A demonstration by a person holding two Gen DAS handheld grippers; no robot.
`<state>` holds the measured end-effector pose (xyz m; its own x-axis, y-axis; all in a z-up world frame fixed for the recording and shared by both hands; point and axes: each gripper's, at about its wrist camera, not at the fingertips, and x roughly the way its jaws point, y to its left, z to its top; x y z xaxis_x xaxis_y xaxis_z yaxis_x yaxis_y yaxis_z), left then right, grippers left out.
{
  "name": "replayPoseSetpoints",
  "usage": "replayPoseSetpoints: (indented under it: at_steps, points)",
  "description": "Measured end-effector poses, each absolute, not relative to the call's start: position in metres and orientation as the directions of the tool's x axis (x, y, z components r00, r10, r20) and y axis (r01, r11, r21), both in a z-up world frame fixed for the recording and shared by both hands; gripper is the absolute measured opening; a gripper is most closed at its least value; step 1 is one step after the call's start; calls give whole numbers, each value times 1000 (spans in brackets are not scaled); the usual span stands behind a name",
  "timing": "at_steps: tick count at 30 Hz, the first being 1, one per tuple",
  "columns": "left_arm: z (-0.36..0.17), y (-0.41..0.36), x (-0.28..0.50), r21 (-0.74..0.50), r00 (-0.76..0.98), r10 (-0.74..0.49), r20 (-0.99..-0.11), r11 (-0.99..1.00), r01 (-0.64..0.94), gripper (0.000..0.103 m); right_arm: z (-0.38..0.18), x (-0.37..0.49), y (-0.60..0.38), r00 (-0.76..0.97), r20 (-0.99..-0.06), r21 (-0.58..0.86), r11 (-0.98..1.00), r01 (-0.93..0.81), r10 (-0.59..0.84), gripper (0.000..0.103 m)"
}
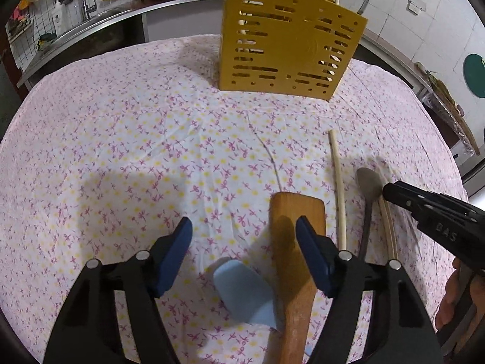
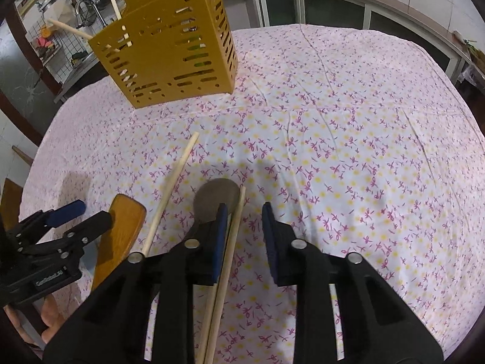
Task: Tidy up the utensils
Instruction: 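Move both open tools back down to the remaining utensils, then grasp the wooden spatula with the left tool while the right tool grasps a chopstick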
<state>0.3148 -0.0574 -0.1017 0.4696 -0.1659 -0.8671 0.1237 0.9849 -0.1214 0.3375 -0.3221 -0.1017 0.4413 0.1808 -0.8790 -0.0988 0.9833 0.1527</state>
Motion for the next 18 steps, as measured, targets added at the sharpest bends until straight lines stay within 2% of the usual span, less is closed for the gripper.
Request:
replayPoseSetpoints:
  at_steps: [5, 9, 13, 18]
  points:
    - [-103, -60, 311, -127, 463, -174, -869, 983, 131, 70, -107, 339, -325, 423, -884, 174, 980, -95, 198, 20]
    - [-101, -68, 307, -124, 460, -181, -869, 981, 152, 70, -109, 338, -319, 410, -896, 128, 984, -121, 167, 20]
    - [-105, -74, 308, -108, 443, -168, -881, 981, 158, 70, -109, 335, -322, 420, -894, 117, 986, -116, 155, 9]
    - [-108, -80, 310, -108, 433, -171, -885, 980, 165, 70, -108, 333, -334, 421, -893, 128, 987, -97, 158, 7]
